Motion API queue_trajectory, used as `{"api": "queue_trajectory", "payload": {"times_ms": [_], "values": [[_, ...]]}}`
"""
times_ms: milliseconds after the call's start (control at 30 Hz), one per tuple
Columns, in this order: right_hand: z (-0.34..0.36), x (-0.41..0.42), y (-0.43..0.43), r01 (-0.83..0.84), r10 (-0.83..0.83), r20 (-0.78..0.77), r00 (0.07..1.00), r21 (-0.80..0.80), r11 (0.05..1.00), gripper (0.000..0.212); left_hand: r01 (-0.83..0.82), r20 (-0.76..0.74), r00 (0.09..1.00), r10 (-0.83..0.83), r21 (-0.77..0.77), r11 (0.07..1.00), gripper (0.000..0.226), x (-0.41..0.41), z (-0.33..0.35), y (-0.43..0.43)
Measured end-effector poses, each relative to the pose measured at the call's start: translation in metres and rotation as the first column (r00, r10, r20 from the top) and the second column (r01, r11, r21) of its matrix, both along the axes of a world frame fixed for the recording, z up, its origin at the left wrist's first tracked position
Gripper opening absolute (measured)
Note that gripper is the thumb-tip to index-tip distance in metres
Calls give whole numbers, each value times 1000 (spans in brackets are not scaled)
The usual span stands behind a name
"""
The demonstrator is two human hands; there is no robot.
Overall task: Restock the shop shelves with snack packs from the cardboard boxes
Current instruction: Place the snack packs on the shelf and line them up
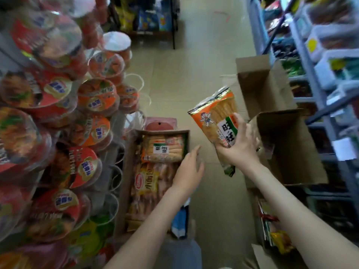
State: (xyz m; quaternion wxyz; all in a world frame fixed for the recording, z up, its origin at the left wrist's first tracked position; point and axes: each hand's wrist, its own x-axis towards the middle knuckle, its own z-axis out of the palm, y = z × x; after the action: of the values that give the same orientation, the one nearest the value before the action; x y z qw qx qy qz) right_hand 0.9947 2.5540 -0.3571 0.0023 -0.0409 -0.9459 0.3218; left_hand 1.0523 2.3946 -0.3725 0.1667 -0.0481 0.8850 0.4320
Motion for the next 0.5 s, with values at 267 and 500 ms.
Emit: {"api": "queue_trajectory", "payload": {"times_ms": [267,500], "values": [[143,126,186,305,-304,-289,908,-43,951,103,348,-214,935,-282,415,840,34,40,149,215],[240,253,359,553,-446,-566,694,22,833,93,679,-399,730,-554,331,655,22,112,245,402]]}}
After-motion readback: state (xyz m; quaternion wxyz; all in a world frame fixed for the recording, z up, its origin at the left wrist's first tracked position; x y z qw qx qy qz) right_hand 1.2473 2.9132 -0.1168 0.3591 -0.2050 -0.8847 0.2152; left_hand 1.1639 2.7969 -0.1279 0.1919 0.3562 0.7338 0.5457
